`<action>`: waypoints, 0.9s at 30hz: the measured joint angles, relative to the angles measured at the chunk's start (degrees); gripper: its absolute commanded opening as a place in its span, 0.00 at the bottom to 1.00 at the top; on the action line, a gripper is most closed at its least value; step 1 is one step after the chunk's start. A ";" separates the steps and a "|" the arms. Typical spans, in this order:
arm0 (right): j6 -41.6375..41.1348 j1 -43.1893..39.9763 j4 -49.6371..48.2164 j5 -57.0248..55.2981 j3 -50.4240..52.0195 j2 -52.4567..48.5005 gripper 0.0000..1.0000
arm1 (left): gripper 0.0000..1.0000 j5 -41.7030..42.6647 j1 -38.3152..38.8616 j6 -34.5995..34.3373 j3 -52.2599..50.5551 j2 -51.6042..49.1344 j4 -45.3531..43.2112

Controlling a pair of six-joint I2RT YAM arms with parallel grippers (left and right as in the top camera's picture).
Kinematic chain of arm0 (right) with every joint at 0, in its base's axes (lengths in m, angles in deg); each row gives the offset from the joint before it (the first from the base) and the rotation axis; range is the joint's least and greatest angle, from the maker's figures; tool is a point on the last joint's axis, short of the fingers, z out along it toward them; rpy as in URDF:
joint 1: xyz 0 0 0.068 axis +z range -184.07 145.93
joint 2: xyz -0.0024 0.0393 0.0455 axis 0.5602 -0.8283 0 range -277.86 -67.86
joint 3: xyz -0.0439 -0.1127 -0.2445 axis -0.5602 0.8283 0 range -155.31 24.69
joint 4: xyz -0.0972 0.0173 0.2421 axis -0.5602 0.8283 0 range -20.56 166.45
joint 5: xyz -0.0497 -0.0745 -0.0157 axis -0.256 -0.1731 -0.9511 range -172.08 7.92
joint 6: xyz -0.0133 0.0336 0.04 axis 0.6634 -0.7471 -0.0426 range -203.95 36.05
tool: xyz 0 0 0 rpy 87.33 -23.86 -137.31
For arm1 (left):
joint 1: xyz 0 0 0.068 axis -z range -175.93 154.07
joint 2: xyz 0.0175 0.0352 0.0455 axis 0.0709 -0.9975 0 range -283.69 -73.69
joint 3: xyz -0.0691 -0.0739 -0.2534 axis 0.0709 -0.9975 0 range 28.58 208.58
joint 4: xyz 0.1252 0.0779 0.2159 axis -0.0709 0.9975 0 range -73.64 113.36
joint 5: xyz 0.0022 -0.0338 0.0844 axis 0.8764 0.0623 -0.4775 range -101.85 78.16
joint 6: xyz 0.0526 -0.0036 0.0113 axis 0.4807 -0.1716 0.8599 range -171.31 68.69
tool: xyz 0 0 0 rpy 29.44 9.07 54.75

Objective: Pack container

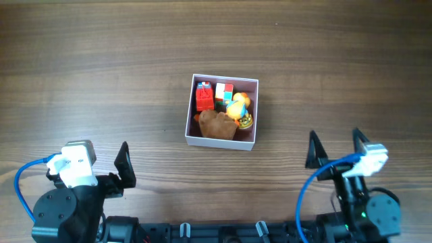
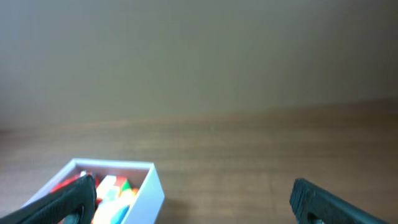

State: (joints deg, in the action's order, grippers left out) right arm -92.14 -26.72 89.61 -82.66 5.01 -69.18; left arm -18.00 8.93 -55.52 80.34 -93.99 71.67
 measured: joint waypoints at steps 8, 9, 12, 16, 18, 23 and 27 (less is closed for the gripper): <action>2.49 -0.76 -19.10 1.42 16.24 0.22 1.00 | 1.00 0.00 0.00 0.00 -0.09 0.00 -0.04; 2.51 -0.81 -19.08 1.42 17.25 0.22 1.00 | 1.00 0.00 0.00 0.00 -0.09 0.00 -0.04; 3.58 -0.81 -19.41 1.42 19.34 0.22 1.00 | 1.00 0.00 0.00 0.00 -0.09 0.00 -0.02; 4.70 -0.81 -20.04 1.44 19.32 0.24 1.00 | 1.00 0.00 0.00 0.00 -0.09 0.00 -0.04; 5.07 -0.81 -20.04 1.44 19.32 0.24 1.00 | 1.00 0.00 0.00 0.00 -0.09 0.00 -0.04; 5.09 -0.81 -20.04 1.44 19.32 0.22 1.00 | 1.00 0.00 0.00 0.00 -0.09 0.00 -0.04; 5.11 -0.81 -20.06 1.44 19.32 0.22 1.00 | 1.00 0.00 0.00 0.00 -0.09 0.00 -0.02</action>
State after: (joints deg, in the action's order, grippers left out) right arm -87.02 -27.53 69.54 -81.22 24.33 -68.96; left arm -18.00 8.93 -55.52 80.26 -93.99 71.65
